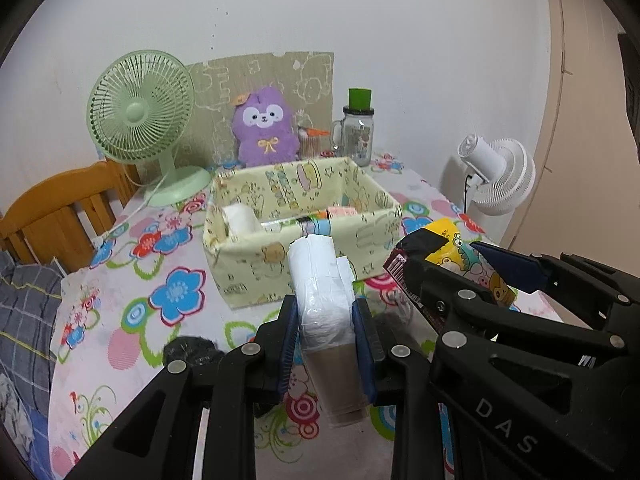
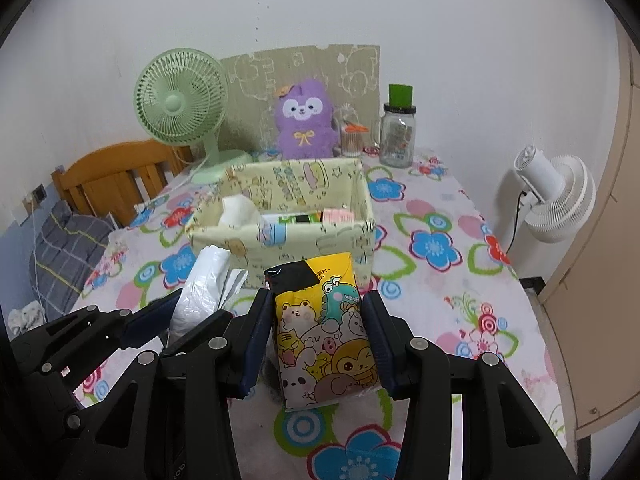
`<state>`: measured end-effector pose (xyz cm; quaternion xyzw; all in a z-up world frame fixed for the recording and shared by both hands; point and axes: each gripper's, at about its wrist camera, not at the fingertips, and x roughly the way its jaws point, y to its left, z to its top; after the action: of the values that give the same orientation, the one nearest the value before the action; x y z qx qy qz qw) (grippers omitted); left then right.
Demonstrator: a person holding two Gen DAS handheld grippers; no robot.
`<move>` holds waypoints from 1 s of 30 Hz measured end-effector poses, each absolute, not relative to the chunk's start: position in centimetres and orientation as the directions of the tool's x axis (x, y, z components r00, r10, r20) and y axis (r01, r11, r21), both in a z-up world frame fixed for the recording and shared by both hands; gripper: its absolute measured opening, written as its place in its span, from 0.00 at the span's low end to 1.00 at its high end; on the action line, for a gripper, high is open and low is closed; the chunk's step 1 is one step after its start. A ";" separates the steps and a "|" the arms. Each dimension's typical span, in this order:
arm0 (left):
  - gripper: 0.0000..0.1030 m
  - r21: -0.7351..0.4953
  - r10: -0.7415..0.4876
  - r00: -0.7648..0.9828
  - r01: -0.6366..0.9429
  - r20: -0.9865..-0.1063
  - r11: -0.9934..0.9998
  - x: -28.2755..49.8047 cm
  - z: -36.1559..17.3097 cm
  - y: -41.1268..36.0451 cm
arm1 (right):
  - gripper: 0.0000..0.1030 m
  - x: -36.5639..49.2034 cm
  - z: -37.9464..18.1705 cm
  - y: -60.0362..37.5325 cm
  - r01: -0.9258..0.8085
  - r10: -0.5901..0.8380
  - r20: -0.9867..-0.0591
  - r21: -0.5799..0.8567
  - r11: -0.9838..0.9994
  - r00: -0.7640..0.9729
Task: Organize soft objects
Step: 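Carry the white roll and yellow cartoon box over the fabric box with both grippers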
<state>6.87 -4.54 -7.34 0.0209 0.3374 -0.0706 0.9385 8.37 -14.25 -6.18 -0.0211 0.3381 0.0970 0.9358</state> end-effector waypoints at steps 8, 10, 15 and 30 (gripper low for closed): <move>0.26 0.000 -0.105 0.785 0.132 -0.611 0.991 7.8 -5.6 -4.2 | 0.48 9.3 -4.5 -13.8 -0.209 0.182 -0.611 0.028 0.978 0.771; 0.26 -0.001 -0.102 0.790 0.128 -0.605 0.992 8.1 -5.1 -4.1 | 0.48 9.8 -4.0 -13.8 -0.213 0.187 -0.603 0.028 0.977 0.775; 0.26 0.003 -0.096 0.805 0.120 -0.585 0.993 8.8 -4.1 -3.8 | 0.48 10.6 -2.9 -13.6 -0.224 0.199 -0.584 0.029 0.974 0.787; 0.26 0.018 -0.088 0.818 0.119 -0.568 0.993 11.6 -3.0 -3.8 | 0.48 13.8 -1.6 -13.3 -0.235 0.210 -0.563 0.029 0.972 0.799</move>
<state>11.61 -3.78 -2.98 0.0264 0.2967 -0.0542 0.9531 13.76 -13.35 -1.57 -0.0212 0.2942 0.1172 0.9483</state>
